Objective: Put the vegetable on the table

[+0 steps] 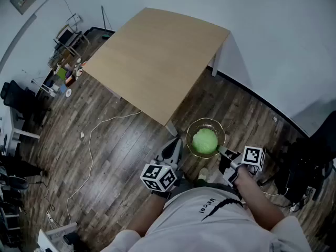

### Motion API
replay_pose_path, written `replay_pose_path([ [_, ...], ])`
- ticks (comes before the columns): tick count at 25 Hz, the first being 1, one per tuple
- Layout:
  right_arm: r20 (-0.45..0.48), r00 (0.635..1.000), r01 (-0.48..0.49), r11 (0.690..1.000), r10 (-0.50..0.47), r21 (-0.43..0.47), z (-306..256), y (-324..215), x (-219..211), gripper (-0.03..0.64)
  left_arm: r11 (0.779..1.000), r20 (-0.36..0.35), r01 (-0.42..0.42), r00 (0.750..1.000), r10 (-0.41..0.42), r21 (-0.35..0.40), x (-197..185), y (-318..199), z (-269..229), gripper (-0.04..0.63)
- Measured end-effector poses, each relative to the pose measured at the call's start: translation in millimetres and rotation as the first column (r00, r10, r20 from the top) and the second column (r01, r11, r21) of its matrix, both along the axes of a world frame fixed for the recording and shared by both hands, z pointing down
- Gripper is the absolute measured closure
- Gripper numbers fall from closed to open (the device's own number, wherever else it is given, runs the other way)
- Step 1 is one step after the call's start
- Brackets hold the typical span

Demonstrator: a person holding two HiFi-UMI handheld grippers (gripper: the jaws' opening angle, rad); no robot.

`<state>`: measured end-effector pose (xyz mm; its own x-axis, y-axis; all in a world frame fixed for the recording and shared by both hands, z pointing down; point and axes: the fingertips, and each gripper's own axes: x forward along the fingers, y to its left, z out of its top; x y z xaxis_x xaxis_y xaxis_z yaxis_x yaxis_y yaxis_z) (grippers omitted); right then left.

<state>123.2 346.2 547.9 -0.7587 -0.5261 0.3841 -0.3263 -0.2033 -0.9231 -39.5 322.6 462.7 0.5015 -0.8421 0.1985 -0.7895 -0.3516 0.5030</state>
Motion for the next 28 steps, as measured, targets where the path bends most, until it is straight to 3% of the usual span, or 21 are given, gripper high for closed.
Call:
replay_pose_path([
  [12,0.018,1.000,-0.013,1.000,0.013,0.000,6.2,-11.1,12.6,0.574,1.000,0.026,-0.017,1.000,0.017,0.003,18.0,-12.5,-0.3,0.583],
  [28,0.038,0.999,-0.002,0.999,0.001,0.032,-2.8,-44.9,41.1,0.574,0.998,0.067,-0.012,0.998,0.008,0.070,57.5,-43.8,-19.5,0.583],
])
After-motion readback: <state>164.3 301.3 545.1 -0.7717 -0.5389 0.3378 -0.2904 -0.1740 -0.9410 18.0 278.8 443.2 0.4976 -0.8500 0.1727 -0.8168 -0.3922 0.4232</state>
